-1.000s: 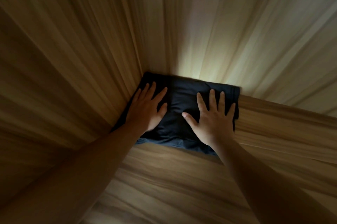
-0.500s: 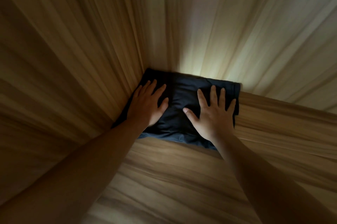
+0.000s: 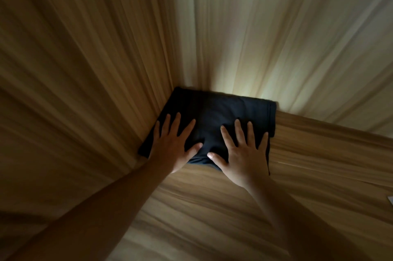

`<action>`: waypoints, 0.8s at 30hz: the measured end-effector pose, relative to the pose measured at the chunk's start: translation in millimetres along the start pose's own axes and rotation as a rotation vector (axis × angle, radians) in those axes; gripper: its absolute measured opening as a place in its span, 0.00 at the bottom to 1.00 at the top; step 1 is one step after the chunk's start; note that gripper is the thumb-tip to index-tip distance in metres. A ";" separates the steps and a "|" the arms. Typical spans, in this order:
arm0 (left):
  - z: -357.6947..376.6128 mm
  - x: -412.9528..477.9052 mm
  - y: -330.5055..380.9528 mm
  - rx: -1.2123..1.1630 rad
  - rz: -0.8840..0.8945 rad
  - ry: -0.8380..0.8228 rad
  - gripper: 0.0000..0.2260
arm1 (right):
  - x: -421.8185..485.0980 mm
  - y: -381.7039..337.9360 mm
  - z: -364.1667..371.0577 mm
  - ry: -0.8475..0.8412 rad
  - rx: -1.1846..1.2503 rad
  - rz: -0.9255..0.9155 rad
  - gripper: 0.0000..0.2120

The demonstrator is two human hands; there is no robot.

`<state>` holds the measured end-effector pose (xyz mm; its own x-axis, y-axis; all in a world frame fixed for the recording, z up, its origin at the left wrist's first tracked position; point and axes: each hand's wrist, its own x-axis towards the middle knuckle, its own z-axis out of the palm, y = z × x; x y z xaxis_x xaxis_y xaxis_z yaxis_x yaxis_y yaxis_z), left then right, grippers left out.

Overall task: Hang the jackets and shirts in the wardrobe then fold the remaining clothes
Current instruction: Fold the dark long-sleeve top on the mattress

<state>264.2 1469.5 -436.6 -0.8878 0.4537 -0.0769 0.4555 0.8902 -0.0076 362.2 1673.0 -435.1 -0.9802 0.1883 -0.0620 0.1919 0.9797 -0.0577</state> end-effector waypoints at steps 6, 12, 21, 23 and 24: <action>4.1 3.7 -1.0 0.000 0.008 0.034 0.37 | 1.5 -0.8 1.5 0.025 0.006 0.005 0.44; -3.4 1.4 0.4 0.000 0.001 0.019 0.36 | -1.5 -2.5 -1.0 0.020 -0.023 -0.003 0.44; -23.7 -71.3 20.5 -0.132 -0.042 -0.183 0.31 | -63.9 -22.9 -18.1 -0.124 0.028 -0.060 0.34; -30.3 -98.7 19.4 -0.213 -0.031 -0.226 0.31 | -90.2 -24.5 -30.0 -0.137 0.055 -0.082 0.31; -33.6 -113.1 18.0 -0.251 -0.032 -0.253 0.31 | -103.6 -26.2 -36.4 -0.147 0.061 -0.079 0.29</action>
<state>370.6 1435.6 -394.6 -0.8430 0.4286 -0.3250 0.3698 0.9006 0.2285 457.0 1630.3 -390.9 -0.9753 0.0950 -0.1996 0.1220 0.9842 -0.1279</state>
